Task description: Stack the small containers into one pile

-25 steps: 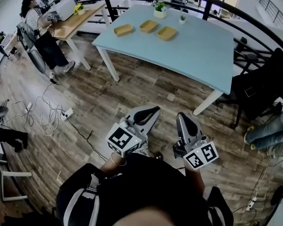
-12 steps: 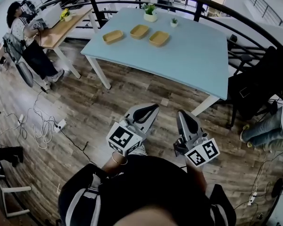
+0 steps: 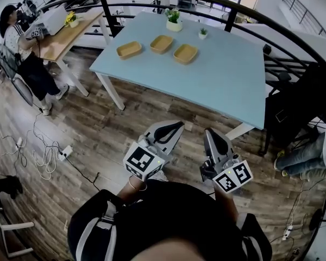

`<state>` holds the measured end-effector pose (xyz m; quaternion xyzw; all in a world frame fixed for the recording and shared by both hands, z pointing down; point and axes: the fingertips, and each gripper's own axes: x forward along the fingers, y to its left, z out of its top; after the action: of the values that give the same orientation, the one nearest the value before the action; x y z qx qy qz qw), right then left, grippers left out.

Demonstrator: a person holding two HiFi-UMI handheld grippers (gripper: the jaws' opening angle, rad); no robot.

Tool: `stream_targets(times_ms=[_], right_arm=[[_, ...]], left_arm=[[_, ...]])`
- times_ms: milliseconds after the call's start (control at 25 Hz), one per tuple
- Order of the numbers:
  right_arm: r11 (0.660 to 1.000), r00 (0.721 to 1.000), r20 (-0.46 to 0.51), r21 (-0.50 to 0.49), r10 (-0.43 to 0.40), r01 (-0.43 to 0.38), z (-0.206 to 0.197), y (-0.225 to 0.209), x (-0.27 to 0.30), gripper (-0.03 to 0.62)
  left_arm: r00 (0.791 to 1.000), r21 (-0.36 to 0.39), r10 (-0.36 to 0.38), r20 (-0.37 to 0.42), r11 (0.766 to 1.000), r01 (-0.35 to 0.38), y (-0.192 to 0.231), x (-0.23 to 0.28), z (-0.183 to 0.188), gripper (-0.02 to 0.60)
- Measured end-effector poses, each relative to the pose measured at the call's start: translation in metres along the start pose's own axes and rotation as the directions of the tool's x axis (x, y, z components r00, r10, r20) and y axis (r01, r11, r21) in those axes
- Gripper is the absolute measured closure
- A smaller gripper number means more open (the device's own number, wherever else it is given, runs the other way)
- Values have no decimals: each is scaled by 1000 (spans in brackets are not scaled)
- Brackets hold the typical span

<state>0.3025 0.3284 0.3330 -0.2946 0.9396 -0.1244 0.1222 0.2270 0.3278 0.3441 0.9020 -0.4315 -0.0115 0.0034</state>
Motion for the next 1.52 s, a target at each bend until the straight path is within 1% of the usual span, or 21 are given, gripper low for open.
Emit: stream_targets(times_ms=[600,920,1160,1320,1520], right_arm=[[999,998,-41,-5,-39,39,-16,-19,108,594],[999,998,-58,-19,-32,31,-24,-15,166,594],[999,995,-88,-25,-34,32,-35,-14,189,594],[999,994,-99,-19,-52,51,-42,-17,192,594],[997,992,-96,-10,-77,77,-42,-43,198,594]], left_arm=[[1000,-29,2,-4,1000,-3,116,2,-6,563],[999,-49,50,-8,998,-50,179,-18,-11,563],[997,-73,81,-17,994,-82,205,-29,-23,563],[997,-85,75,-25,993,-76,212,-30,-29,563],[997,-81,70,-39,994,-73,223,-15,-33,563]])
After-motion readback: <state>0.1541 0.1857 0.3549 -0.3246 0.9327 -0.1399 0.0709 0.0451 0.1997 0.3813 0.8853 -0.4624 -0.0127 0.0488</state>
